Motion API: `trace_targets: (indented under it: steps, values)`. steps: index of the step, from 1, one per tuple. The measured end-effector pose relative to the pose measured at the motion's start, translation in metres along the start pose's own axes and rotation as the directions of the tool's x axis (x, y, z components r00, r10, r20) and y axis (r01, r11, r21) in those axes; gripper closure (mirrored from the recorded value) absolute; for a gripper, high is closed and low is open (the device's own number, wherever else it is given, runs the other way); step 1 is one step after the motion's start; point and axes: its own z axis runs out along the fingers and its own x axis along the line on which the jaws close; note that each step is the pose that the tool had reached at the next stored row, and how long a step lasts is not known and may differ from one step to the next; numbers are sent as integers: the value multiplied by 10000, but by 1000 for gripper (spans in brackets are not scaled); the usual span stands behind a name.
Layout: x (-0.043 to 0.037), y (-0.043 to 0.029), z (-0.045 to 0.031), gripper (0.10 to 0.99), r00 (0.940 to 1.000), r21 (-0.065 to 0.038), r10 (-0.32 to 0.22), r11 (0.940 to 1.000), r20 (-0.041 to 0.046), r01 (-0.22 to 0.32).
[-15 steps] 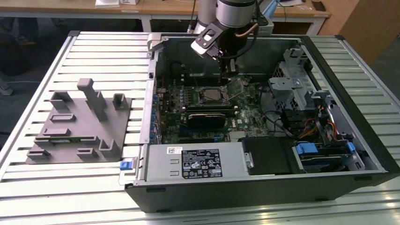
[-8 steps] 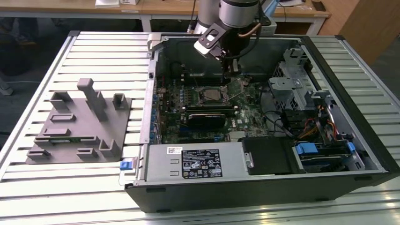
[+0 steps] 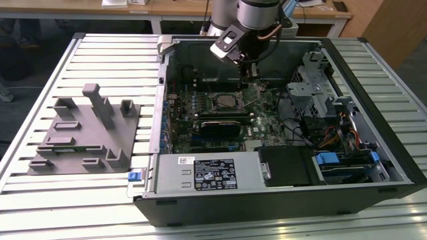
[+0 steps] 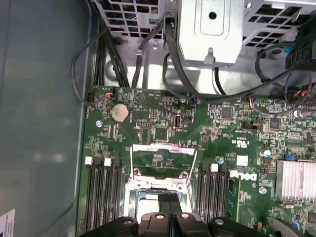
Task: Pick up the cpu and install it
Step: 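Close the cpu cover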
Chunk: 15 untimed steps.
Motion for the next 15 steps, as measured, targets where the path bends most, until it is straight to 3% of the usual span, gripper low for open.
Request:
trace_targets:
  steps: [15]
  values:
    - [-4, 64, -7, 980, 10000, 2, -1, 10000, 4, 1]
